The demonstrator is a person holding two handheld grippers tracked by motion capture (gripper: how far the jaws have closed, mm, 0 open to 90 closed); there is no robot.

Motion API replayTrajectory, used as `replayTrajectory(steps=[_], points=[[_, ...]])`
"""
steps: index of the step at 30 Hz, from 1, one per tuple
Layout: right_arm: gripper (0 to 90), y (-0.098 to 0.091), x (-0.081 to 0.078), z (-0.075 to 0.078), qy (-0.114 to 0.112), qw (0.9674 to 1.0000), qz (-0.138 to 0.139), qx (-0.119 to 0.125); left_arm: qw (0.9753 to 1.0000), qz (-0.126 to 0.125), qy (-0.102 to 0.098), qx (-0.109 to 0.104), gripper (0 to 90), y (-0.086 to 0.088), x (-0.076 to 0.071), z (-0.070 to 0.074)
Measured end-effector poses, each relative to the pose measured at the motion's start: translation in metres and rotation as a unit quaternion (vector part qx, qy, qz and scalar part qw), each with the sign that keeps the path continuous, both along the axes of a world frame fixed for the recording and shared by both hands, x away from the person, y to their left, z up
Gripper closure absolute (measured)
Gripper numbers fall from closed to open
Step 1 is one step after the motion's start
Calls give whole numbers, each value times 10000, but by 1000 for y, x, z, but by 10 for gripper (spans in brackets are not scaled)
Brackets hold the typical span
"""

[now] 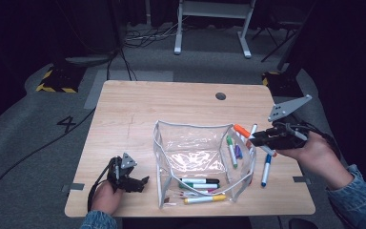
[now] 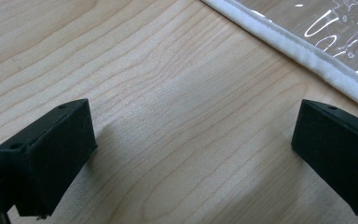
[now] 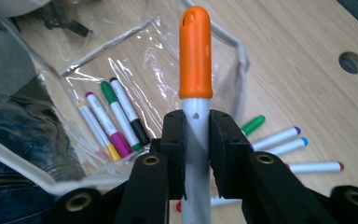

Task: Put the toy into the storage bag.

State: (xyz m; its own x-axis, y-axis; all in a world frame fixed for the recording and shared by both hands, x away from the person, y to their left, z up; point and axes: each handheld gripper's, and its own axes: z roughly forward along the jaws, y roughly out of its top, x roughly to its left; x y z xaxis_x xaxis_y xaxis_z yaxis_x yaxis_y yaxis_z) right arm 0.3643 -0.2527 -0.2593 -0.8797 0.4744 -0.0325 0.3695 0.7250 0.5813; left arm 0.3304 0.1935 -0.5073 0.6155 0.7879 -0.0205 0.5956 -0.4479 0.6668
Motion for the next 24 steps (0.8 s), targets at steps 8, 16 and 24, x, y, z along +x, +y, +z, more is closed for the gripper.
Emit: replayTrajectory(steps=[8, 16, 24], points=[[768, 40, -5, 7, 41, 9988, 472, -79, 10000, 12, 19, -20, 0, 0, 0, 0], [768, 77, -9, 4, 123, 9953, 923, -247, 10000, -1, 3, 1, 0, 0, 0, 0], [768, 104, -10, -5, 240, 9915, 1218, -387, 10000, 3, 3, -6, 0, 0, 0, 0]])
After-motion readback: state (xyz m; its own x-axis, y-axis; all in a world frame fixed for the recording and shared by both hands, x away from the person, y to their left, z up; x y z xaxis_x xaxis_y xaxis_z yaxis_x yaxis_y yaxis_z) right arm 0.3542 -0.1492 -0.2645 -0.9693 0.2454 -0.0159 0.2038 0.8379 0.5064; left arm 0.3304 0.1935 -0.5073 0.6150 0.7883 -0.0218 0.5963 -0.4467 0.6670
